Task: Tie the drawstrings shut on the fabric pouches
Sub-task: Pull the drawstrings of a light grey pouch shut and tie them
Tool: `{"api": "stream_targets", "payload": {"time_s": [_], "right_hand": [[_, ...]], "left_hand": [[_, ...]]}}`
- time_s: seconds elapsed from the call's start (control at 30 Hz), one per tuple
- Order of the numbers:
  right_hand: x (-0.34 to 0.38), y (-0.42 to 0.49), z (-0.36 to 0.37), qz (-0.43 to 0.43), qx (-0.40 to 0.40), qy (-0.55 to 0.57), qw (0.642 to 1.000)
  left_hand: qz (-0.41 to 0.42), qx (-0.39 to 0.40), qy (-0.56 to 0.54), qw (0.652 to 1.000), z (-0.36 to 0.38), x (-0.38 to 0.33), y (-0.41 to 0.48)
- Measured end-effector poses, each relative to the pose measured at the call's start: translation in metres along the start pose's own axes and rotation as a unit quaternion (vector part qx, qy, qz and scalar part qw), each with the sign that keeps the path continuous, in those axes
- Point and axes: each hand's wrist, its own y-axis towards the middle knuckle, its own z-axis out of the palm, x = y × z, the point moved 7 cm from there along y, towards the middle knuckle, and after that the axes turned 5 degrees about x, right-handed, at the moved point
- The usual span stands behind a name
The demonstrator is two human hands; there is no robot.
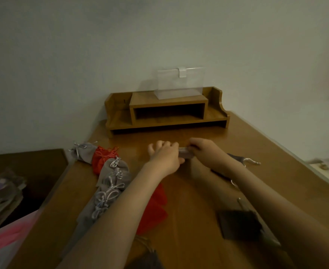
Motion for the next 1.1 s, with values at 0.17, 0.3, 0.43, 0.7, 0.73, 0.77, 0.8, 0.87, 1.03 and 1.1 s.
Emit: {"api": "stream_targets", "payload": {"time_s": [0.17, 0.3, 0.43, 0.7, 0.73, 0.77, 0.8, 0.87, 1.03, 1.1], "right_hand": [[0.037, -0.049, -0.010, -0.028, 0.001, 0.184, 0.982], [0.063, -0.065, 0.000, -0.044, 0.020, 0.245, 0.968], [0.079, -0.070, 0.023, -0.036, 0.053, 0.280, 0.958], [0.061, -0.065, 0.080, 0.070, 0.184, 0.248, 0.949], [0.059, -0.064, 0.079, 0.076, 0.180, 0.233, 0.953], [0.056, -0.063, 0.078, 0.084, 0.174, 0.216, 0.957], [0.053, -0.062, 0.077, 0.092, 0.165, 0.201, 0.961], [0.047, -0.060, 0.073, 0.099, 0.136, 0.180, 0.969], [0.031, -0.058, 0.058, 0.124, 0.052, 0.141, 0.981], [0.030, -0.059, 0.057, 0.128, 0.040, 0.138, 0.981]], "left_hand": [[-0.020, -0.074, -0.024, 0.997, -0.028, 0.010, -0.050], [-0.002, -0.126, -0.099, 0.987, -0.038, 0.029, -0.095], [-0.026, -0.158, -0.116, 0.980, -0.032, 0.058, -0.121], [-0.060, -0.238, -0.267, 0.932, -0.006, 0.094, -0.116], [-0.059, -0.241, -0.266, 0.932, -0.006, 0.093, -0.116], [-0.058, -0.241, -0.264, 0.932, -0.006, 0.093, -0.116], [-0.060, -0.240, -0.263, 0.932, -0.004, 0.095, -0.115], [-0.070, -0.246, -0.251, 0.933, -0.007, 0.099, -0.117], [-0.117, -0.209, -0.519, 0.821, 0.008, 0.117, -0.111], [-0.080, -0.162, -0.668, 0.722, 0.014, 0.109, -0.109]]}}
